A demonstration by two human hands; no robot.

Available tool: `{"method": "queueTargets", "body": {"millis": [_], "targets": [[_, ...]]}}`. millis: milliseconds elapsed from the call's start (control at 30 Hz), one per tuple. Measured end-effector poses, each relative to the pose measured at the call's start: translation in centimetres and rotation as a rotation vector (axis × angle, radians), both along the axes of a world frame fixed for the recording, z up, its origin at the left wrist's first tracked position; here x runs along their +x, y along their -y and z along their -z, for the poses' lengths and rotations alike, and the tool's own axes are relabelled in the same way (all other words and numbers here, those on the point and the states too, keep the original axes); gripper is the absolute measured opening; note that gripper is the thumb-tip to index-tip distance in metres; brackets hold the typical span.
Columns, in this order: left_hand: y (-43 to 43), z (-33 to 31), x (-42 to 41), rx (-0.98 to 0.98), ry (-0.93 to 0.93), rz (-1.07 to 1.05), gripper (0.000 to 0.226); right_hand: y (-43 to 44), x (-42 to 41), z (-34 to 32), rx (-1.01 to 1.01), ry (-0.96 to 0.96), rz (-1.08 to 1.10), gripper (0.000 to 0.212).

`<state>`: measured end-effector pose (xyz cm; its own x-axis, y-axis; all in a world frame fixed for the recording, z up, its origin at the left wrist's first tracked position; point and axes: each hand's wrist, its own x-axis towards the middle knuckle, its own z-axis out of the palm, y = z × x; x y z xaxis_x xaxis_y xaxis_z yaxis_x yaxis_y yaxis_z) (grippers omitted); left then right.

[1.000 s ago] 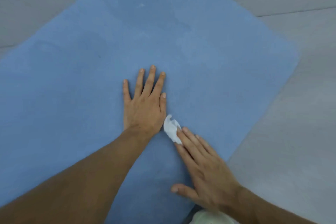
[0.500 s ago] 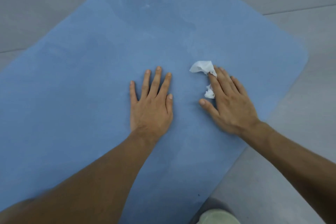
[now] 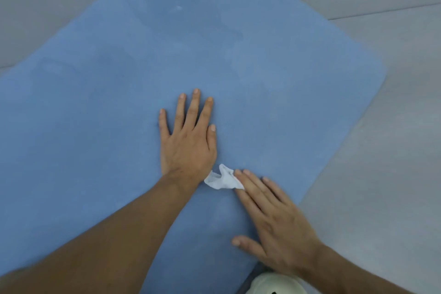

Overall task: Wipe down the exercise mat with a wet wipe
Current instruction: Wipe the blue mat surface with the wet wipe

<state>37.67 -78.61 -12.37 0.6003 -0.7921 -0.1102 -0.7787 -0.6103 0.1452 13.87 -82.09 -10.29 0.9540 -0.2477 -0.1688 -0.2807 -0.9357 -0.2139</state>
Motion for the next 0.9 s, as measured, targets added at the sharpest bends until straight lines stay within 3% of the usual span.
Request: {"method": "queueTargets", "body": {"millis": [267, 400, 733, 900], "targets": [[-0.3, 0.1, -2.2, -0.005, -0.017, 0.022, 0.06, 10.9, 2.7, 1.0, -0.163, 0.023, 0.348, 0.087], [-0.2, 0.1, -2.2, 0.001, -0.005, 0.027, 0.06, 12.2, 3.3, 0.9, -0.125, -0.008, 0.402, 0.094], [-0.4, 0.1, -2.2, 0.018, -0.009, 0.045, 0.059, -0.4, -2.4, 0.1, 0.016, 0.008, -0.003, 0.093], [-0.4, 0.0, -2.3, 0.007, -0.02, 0.036, 0.059, 3.7, -2.6, 0.4, -0.085, 0.0, -0.038, 0.086]]}}
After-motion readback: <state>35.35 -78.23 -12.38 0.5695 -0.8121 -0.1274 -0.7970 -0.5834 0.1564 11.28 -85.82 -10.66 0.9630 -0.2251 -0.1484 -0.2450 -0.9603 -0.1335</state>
